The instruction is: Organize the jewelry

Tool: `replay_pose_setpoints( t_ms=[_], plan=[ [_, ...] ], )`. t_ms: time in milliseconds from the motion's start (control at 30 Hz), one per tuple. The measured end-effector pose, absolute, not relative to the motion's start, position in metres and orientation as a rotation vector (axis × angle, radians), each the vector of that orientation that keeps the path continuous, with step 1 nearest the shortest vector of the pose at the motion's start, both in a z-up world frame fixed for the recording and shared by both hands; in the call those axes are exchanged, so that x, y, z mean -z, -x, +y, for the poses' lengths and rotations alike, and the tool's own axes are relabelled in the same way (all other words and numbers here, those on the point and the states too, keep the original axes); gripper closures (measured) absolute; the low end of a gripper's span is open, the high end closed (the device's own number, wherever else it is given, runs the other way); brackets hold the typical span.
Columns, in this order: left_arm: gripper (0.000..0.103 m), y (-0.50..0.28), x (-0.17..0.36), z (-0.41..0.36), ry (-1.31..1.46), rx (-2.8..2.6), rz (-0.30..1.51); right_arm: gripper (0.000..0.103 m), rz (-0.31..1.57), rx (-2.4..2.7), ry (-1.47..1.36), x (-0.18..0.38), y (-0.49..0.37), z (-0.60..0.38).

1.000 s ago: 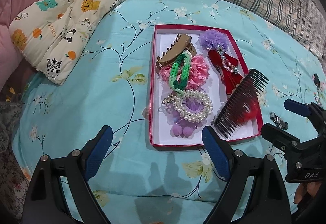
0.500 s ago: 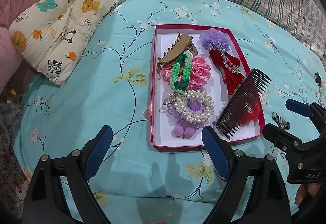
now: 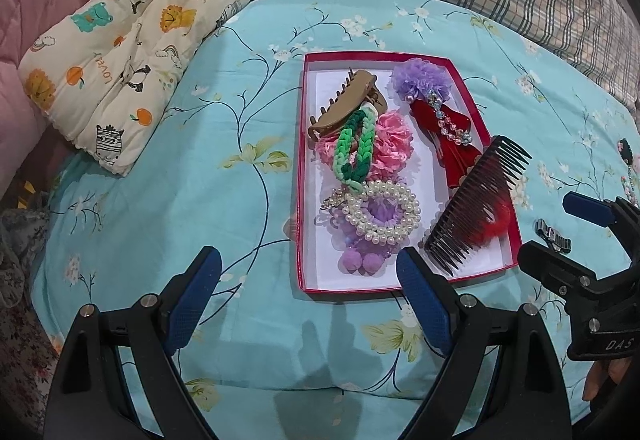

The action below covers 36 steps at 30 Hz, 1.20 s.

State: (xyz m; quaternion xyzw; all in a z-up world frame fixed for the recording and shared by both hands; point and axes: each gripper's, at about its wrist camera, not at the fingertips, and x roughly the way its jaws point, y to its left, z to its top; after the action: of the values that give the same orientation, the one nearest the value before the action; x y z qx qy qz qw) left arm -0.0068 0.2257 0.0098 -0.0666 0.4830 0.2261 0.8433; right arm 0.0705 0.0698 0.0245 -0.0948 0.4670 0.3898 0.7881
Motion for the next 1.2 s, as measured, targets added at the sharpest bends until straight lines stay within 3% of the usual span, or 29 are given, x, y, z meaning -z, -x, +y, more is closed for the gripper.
replay_pose_setpoints(
  t_ms=[1200],
  plan=[
    [0.013,0.0086,-0.0162,0.2217,0.101,-0.499,0.985,0.001,1.005,-0.843,0.199,-0.0257,-0.0683,0.0701]
  ],
)
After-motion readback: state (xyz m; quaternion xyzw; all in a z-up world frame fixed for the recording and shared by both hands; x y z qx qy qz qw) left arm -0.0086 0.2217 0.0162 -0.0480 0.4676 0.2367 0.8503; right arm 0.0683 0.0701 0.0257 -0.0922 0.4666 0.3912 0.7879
